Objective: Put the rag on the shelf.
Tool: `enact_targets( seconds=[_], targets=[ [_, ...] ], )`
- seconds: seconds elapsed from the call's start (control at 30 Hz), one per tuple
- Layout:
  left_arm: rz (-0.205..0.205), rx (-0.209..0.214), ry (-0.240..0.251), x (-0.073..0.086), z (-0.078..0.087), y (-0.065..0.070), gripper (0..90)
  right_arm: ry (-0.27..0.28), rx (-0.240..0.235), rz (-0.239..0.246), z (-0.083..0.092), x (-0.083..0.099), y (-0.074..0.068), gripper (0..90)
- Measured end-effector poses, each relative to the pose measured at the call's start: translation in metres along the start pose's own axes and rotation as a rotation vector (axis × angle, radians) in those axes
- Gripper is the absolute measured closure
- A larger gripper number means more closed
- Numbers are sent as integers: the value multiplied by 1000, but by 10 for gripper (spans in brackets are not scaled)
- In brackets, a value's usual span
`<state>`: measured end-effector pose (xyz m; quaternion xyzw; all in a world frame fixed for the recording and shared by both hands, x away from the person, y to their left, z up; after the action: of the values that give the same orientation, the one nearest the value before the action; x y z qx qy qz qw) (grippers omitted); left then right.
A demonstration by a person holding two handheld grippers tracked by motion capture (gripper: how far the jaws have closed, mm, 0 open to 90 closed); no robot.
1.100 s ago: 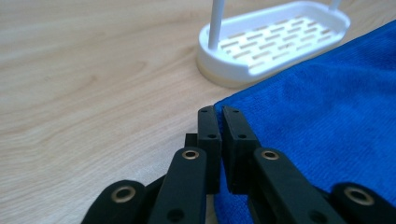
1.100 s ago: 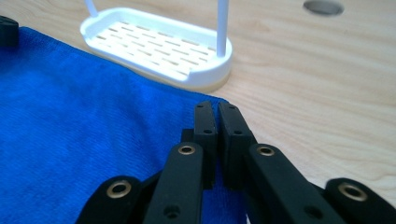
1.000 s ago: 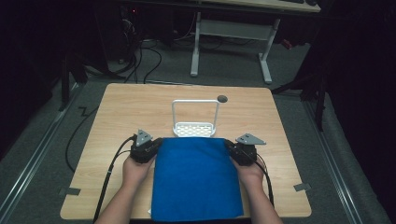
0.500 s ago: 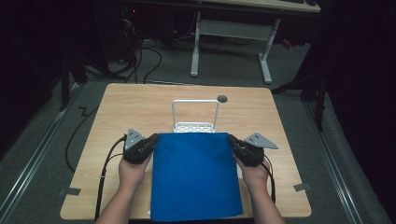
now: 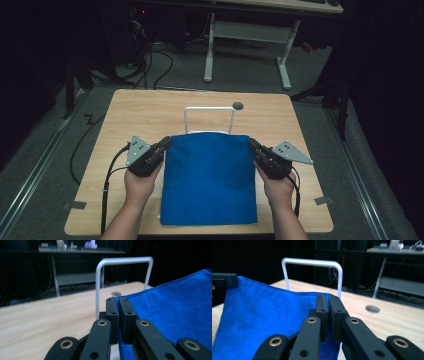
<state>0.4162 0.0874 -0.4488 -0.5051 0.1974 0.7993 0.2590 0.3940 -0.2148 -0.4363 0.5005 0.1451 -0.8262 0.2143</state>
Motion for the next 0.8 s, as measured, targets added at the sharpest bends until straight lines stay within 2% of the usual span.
enact_targets(
  seconds=[0.3,0.53,0.57,0.6,0.8],
  targets=[
    [-48,4,131,-28,31,18,870,114,0,51,33,-27,-16,874],
    [-80,8,214,-46,57,28,871,190,-6,84,57,-44,-31,874],
    [-80,8,214,-46,57,28,871,207,-4,95,60,-46,-33,874],
    [-91,8,237,-51,64,31,872,220,-4,104,64,-49,-35,874],
    [-112,11,290,-60,80,39,873,262,-2,119,77,-56,-42,874]
  ],
)
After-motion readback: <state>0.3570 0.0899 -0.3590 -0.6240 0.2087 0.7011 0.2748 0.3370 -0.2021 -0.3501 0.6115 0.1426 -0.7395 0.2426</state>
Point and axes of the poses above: each handheld gripper's, and its own axes: z roughly backward along the jaws, x roughly out of its underside, y roughly to its right, the point moved 7 cm from there along -z, roughly forward along the jaws, and after that the axes turned 15 degrees about -y, right-handed, at the moved point
